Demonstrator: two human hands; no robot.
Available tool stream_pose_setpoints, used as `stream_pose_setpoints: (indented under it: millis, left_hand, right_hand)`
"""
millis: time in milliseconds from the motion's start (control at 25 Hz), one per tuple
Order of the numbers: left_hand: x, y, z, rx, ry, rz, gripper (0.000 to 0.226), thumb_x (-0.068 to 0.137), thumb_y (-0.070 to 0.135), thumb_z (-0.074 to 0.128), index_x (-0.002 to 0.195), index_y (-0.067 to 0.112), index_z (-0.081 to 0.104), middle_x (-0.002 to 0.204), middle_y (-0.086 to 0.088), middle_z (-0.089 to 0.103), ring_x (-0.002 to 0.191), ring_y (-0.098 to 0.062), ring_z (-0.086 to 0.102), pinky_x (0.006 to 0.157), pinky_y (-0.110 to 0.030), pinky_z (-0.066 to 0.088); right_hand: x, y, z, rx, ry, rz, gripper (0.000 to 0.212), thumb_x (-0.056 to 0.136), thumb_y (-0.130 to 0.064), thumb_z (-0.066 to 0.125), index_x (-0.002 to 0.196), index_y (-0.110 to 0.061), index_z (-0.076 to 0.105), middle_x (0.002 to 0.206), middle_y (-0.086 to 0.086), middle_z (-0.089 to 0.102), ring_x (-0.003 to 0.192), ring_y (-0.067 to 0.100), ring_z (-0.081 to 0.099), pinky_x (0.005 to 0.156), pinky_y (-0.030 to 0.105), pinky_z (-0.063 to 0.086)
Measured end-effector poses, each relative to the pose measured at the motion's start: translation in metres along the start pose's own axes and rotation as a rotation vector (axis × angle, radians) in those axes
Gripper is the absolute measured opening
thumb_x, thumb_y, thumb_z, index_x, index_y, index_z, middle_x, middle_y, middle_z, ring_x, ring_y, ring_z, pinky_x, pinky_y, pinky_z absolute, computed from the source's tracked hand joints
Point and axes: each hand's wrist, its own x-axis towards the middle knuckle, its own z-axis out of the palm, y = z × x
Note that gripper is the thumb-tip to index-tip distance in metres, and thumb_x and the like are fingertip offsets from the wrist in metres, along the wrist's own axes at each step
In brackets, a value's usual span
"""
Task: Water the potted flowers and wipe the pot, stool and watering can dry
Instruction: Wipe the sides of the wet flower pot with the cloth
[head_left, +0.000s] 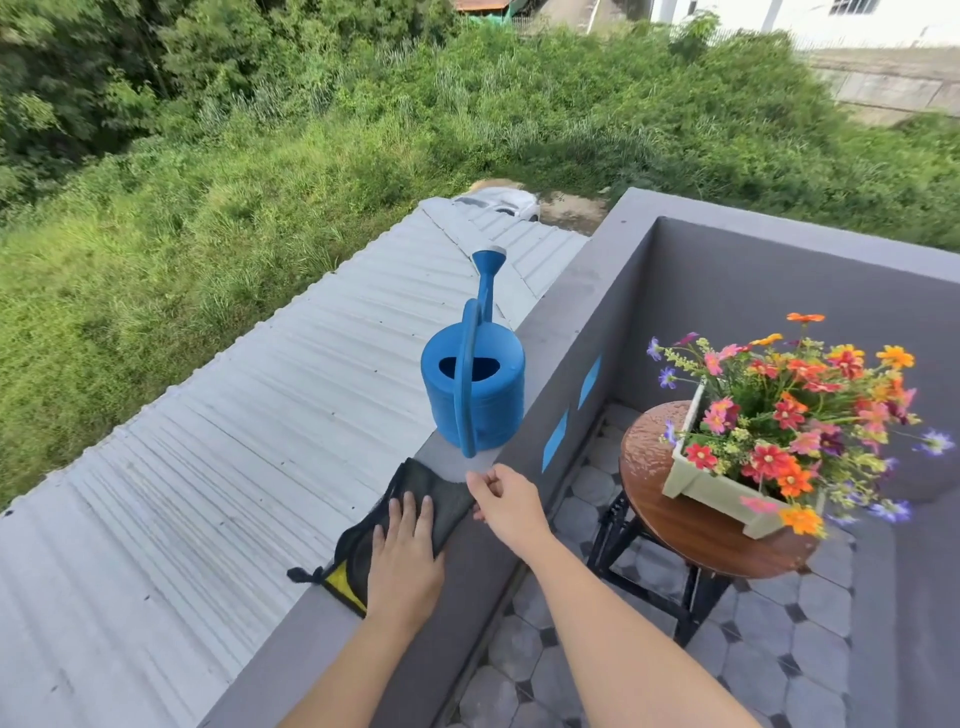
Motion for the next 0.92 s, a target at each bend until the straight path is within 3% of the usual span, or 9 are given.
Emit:
stream_pose_setpoints:
  millis: [120,160,240,400,480,640,760,840,920]
  left_hand:
    - [-0.010,0.037,-0.013,-0.211,0.126,-0.008,0.038,0.093,0.019,0.045,0.130,0.013,0.048,0.128,-0.012,0.059,0.115,-0.033,0.057,0.088,-0.039,0.045]
    - [-0.011,0.053,-0.017,-0.265,0.161,0.008,0.030,0.093,0.019,0.046,0.122,0.014,0.053,0.112,-0.010,0.067,0.098,-0.034,0.063,0.076,-0.038,0.046]
    - [-0.006,0.082,-0.019,-0.429,0.148,-0.004,0.022,0.094,0.022,0.043,0.111,0.016,0.057,0.096,-0.008,0.069,0.085,-0.030,0.063,0.071,-0.037,0.047]
    - [0.017,0.131,-0.004,-0.720,-0.055,-0.179,0.024,0.094,0.027,0.040,0.096,0.014,0.060,0.100,-0.011,0.066,0.093,-0.029,0.058,0.085,-0.040,0.048]
    - [0.031,0.150,0.015,-0.747,-0.177,-0.229,0.023,0.092,0.028,0.043,0.096,0.013,0.060,0.101,-0.011,0.066,0.093,-0.029,0.058,0.085,-0.038,0.049]
    - [0.074,0.192,0.048,-0.794,-0.288,-0.262,0.029,0.086,0.032,0.054,0.106,0.011,0.060,0.104,-0.011,0.065,0.101,-0.031,0.059,0.090,-0.042,0.049]
    - [0.104,0.220,0.061,-0.784,-0.260,-0.148,0.038,0.086,0.033,0.057,0.120,0.017,0.051,0.107,-0.006,0.059,0.101,-0.026,0.054,0.086,-0.036,0.046]
    - [0.121,0.235,0.073,-0.730,-0.285,0.024,0.046,0.086,0.035,0.061,0.128,0.025,0.045,0.108,-0.001,0.054,0.099,-0.022,0.050,0.083,-0.034,0.043]
    - [0.135,0.244,0.087,-0.595,-0.330,0.142,0.038,0.084,0.039,0.064,0.115,0.020,0.050,0.106,-0.004,0.056,0.096,-0.024,0.051,0.079,-0.034,0.042]
  right_hand:
    - [-0.007,0.008,-0.024,0.014,0.085,0.004,0.040,0.091,-0.050,0.050,0.077,-0.012,0.055,0.071,-0.001,0.061,0.077,0.022,0.068,0.071,0.028,0.049]
    - [-0.010,0.011,-0.036,0.036,0.120,0.014,0.043,0.091,-0.052,0.048,0.079,-0.011,0.057,0.073,0.000,0.062,0.078,0.023,0.067,0.073,0.030,0.050]
    - [-0.013,0.017,-0.058,0.113,0.189,0.043,0.041,0.092,-0.051,0.046,0.082,-0.013,0.058,0.074,0.000,0.064,0.072,0.019,0.065,0.077,0.034,0.052]
    - [-0.025,0.048,-0.095,0.130,0.307,0.105,0.022,0.095,-0.034,0.049,0.076,-0.024,0.055,0.070,-0.006,0.063,0.072,0.017,0.063,0.083,0.040,0.053]
    - [-0.033,0.073,-0.113,0.120,0.386,0.189,0.023,0.097,-0.033,0.046,0.075,-0.026,0.053,0.074,-0.005,0.063,0.077,0.022,0.063,0.076,0.038,0.051]
    - [-0.041,0.128,-0.159,0.060,0.607,0.377,0.025,0.100,-0.034,0.037,0.098,-0.016,0.053,0.089,0.002,0.059,0.079,0.021,0.054,0.064,0.030,0.037]
    - [-0.032,0.157,-0.189,0.087,0.813,0.356,0.030,0.098,-0.029,0.044,0.120,-0.009,0.047,0.104,0.005,0.058,0.097,0.024,0.059,0.074,0.029,0.041]
    - [-0.016,0.176,-0.206,0.070,0.814,0.305,0.049,0.095,-0.028,0.052,0.135,-0.006,0.036,0.128,0.010,0.053,0.116,0.025,0.055,0.089,0.035,0.047]
    - [-0.001,0.191,-0.217,0.016,0.767,0.308,0.066,0.090,-0.028,0.061,0.142,-0.006,0.026,0.144,0.011,0.040,0.131,0.026,0.043,0.105,0.044,0.042]
